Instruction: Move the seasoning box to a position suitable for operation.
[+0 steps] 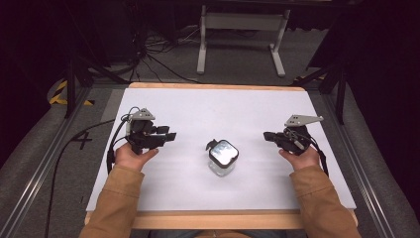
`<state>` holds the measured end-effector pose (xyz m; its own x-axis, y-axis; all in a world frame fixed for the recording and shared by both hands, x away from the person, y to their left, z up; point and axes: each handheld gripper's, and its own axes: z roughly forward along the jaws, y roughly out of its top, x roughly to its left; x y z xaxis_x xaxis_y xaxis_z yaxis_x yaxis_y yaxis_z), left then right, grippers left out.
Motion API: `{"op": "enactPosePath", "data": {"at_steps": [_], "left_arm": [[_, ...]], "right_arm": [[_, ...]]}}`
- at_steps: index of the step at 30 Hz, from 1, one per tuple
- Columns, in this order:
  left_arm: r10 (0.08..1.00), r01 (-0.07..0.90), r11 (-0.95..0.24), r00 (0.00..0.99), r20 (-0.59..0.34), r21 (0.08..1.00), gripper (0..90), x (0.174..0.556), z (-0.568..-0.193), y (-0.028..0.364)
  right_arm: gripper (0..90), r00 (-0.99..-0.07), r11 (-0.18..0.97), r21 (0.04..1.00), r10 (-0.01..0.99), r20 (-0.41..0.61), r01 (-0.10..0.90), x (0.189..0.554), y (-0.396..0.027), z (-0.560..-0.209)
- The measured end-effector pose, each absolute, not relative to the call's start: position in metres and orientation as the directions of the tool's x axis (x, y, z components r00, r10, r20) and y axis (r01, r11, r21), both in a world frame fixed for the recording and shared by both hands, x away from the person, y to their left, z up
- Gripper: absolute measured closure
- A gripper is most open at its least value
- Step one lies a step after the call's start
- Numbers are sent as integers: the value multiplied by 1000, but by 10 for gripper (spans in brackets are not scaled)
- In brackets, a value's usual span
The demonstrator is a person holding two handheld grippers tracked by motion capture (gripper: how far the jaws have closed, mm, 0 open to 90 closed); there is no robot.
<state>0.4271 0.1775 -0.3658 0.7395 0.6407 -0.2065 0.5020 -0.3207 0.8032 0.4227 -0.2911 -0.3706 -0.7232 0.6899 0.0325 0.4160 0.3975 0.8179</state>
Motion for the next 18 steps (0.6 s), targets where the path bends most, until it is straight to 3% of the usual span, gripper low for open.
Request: {"op": "enactPosePath", "data": {"at_steps": [9,18], "left_arm": [[626,468,-397,767,-140,789,527,422,-363,169],[630,480,-375,760,-162,793,508,419,-358,168]], "right_arm": [[871,-750,420,811,661,34,407,420,-282,-370],[895,-788,443,808,614,42,388,418,-265,-376]]}}
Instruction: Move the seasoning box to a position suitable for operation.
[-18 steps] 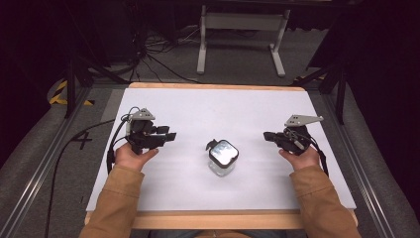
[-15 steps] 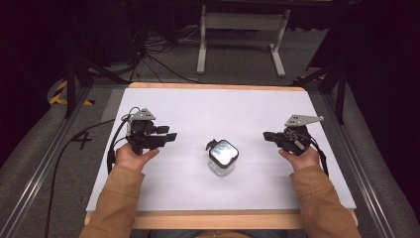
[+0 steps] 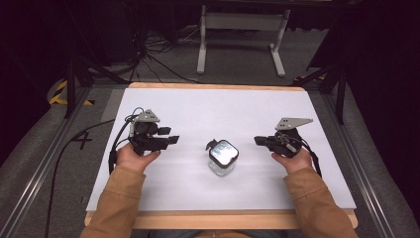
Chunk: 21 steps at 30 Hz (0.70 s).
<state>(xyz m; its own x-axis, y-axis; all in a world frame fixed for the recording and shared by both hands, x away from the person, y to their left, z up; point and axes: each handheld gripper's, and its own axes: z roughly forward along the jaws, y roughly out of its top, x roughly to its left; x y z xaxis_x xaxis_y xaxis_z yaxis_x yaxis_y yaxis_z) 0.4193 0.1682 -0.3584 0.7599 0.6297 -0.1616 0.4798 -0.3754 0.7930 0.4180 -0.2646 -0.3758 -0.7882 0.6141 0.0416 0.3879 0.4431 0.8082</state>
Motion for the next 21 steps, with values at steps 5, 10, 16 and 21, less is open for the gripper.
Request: {"op": "enactPosePath", "data": {"at_steps": [5,10,16,21], "left_arm": [[661,513,-357,729,-177,780,444,418,-357,167],[650,503,-365,740,-172,783,434,418,-356,165],[631,501,-396,757,-168,770,473,416,-358,156],[616,493,-419,771,-160,763,541,416,-357,157]], "right_arm": [[895,-804,458,799,593,52,390,418,-254,-382],[895,-819,471,794,571,58,385,417,-242,-389],[895,-830,501,773,554,59,389,417,-230,-395],[895,-838,517,762,542,61,390,417,-222,-401]]}}
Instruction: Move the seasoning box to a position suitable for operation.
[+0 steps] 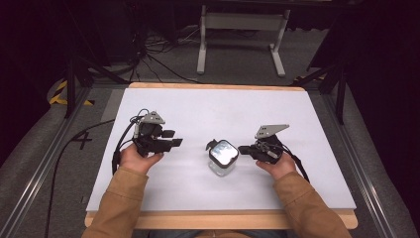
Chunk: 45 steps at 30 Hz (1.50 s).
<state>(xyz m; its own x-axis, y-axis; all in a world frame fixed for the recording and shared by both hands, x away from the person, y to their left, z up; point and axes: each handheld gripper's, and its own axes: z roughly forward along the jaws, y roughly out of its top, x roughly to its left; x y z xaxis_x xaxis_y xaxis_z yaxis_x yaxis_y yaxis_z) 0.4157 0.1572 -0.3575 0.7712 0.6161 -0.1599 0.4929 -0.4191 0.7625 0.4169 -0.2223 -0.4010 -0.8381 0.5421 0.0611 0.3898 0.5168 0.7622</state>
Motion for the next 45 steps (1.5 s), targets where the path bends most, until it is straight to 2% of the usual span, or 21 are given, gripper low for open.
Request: {"op": "enactPosePath", "data": {"at_steps": [19,34,38,41,45], "left_arm": [[585,504,-420,786,-200,754,645,417,-359,158],[557,499,-436,803,-211,749,751,420,-357,156],[535,495,-472,818,-209,730,807,421,-359,153],[508,505,-500,829,-234,704,892,423,-370,141],[481,499,-548,845,-236,671,894,424,-381,124]], "right_arm": [[896,-853,531,749,515,86,396,413,-215,-405],[895,-905,619,700,414,95,357,399,-200,-413],[895,-897,607,710,435,80,358,399,-203,-410],[895,-876,576,729,478,68,371,401,-211,-406],[895,-847,541,739,527,74,401,405,-222,-404]]}}
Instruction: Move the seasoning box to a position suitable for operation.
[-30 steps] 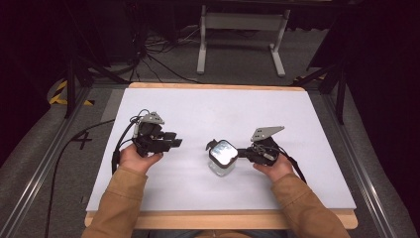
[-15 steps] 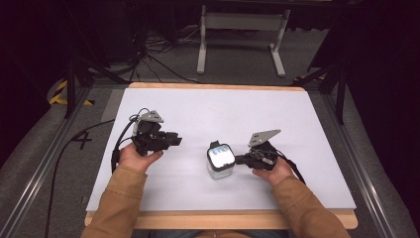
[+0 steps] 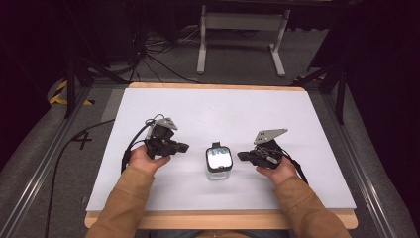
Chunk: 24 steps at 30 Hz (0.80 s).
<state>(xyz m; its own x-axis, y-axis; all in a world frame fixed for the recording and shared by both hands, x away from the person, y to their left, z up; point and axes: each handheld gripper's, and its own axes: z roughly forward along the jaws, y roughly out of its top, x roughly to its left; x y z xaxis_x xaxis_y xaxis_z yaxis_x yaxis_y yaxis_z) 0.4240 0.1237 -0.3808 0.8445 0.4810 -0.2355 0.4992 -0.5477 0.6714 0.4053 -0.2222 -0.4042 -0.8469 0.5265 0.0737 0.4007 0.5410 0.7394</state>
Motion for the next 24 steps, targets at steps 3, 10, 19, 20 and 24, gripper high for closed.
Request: {"op": "enactPosePath", "data": {"at_steps": [3,10,19,20,24], "left_arm": [[459,492,-566,855,-243,661,893,423,-384,114],[402,473,-618,877,-264,629,892,424,-395,88],[405,474,-628,876,-260,618,892,430,-399,79],[405,474,-628,877,-260,617,893,431,-399,78],[402,473,-626,877,-263,620,892,434,-400,75]], "right_arm": [[895,-836,537,735,543,76,415,407,-227,-405],[894,-818,522,731,569,85,439,410,-238,-410],[894,-797,502,735,598,86,456,406,-252,-410],[894,-795,500,736,600,87,457,405,-253,-411],[894,-789,497,733,608,87,464,403,-256,-411]]}}
